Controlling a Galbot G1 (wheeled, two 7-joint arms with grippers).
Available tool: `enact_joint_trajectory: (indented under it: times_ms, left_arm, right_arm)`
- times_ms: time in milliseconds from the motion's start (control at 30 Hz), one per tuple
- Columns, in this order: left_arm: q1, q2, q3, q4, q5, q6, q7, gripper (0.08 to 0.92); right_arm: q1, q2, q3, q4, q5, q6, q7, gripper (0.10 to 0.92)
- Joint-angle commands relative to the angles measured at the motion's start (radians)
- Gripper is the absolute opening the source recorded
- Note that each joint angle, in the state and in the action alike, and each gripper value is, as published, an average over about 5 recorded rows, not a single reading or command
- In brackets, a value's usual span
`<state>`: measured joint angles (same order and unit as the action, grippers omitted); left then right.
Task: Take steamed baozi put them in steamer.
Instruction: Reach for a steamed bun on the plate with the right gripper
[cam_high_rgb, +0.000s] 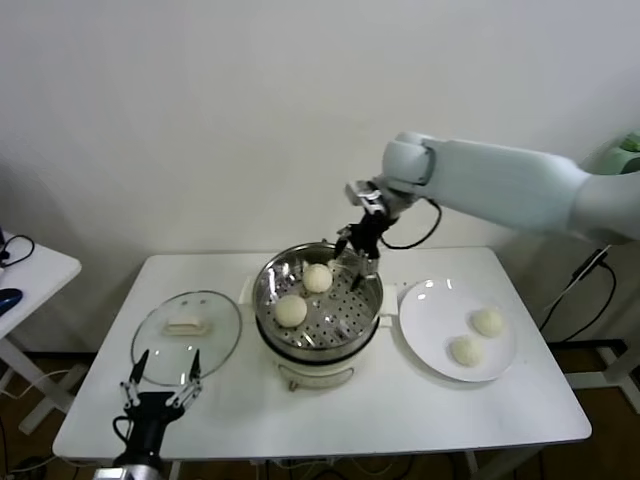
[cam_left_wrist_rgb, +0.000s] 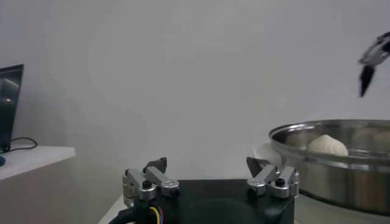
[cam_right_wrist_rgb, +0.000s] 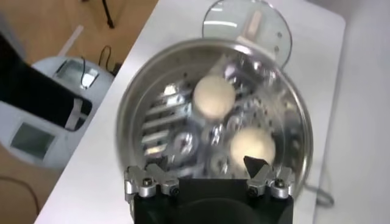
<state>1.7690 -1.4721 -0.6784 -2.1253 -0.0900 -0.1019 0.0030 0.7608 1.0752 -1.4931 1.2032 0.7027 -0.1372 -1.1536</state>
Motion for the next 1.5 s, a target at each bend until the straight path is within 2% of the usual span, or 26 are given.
enact_joint_trajectory:
  times_ms: [33,267,500,800,1133,1500]
  left_arm:
    - [-0.015,0.004,-0.002,-0.016,-0.018,0.013,0.001,0.823]
    - [-0.026,0.009,-0.003,0.0,-0.019,0.004,0.001,0.823]
    - [-0.019,0.004,-0.013,-0.006,-0.017,0.008,0.0,0.823]
    - [-0.012,-0.006,-0.015,0.002,-0.003,0.01,-0.002,0.823]
    - [-0.005,-0.012,-0.019,0.02,-0.002,0.007,-0.004,0.823]
    - [0.006,-0.011,-0.015,-0.004,-0.053,0.029,-0.008,0.823]
  right_arm:
    - [0.075,-0.364,-0.022,0.191,-0.159,0.018,-0.032,0.823]
    - [-0.187,-0.533,0.137,0.187,-0.365,0.043,-0.034,0.823]
    - [-0.481,-0.594,0.351,0.144,-0.522,0.081,-0.022,0.823]
    - [-0.722,-0.544,0.555,0.031,-0.61,0.093,-0.002,0.823]
    - [-0.751,-0.453,0.588,-0.086,-0.666,0.116,0.009,0.823]
    - [-0.744,-0.378,0.578,-0.141,-0.678,0.118,0.016,0.823]
